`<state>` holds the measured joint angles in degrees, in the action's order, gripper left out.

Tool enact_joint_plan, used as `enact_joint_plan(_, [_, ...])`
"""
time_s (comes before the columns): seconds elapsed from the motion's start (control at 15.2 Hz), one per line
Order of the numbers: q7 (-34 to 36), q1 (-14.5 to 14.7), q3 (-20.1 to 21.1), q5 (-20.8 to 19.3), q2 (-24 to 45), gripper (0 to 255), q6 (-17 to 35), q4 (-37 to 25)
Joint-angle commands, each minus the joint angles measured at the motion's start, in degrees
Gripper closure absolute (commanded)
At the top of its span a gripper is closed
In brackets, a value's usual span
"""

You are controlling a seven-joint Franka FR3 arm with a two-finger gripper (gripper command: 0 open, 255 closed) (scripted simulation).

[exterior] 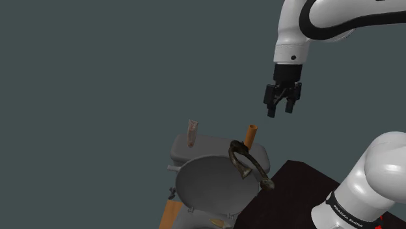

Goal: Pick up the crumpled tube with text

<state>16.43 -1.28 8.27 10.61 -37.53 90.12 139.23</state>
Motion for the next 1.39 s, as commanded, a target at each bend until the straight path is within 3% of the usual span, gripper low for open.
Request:
enact_joint_plan(0.0, [6.3,-0.3,2.6,2.5,1.9,0,1.8,-0.9])
enact_joint_plan(0.33, [20.6,-1.5,8.8,6.7,9.4,0,7.5,-5.2])
enact_joint_plan(0.66, [34.9,-3.2,14.2,7.8,18.6,0,13.2,-11.4])
enact_joint_plan(0.99, [49.5,-4.6,18.2,5.6,29.1,0,18.3,-19.3])
enact_joint_plan(1.32, [64.1,-4.6,19.9,0.5,40.3,0,21.9,-28.6])
